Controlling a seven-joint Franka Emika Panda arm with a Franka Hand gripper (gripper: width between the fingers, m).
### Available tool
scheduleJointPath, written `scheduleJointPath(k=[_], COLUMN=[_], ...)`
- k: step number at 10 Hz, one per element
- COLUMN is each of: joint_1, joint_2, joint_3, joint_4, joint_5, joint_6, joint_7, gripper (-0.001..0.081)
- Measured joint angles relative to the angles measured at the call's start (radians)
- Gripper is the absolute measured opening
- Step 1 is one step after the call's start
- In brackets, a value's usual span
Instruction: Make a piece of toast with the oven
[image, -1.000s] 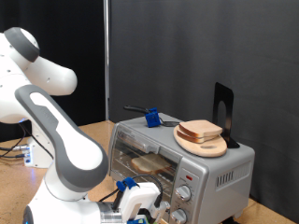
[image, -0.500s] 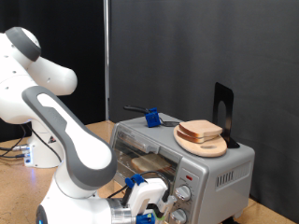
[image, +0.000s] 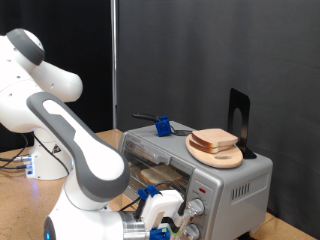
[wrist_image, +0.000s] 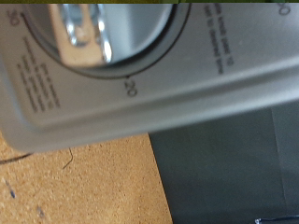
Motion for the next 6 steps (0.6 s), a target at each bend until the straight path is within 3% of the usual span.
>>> scheduleJointPath(k=[6], joint_1=[0.01], joint_2=[0.032], joint_3=[0.009], joint_4=[0.016], joint_5=[0.0], joint_6=[0.001], joint_7=[-0.011], gripper=[0.0655])
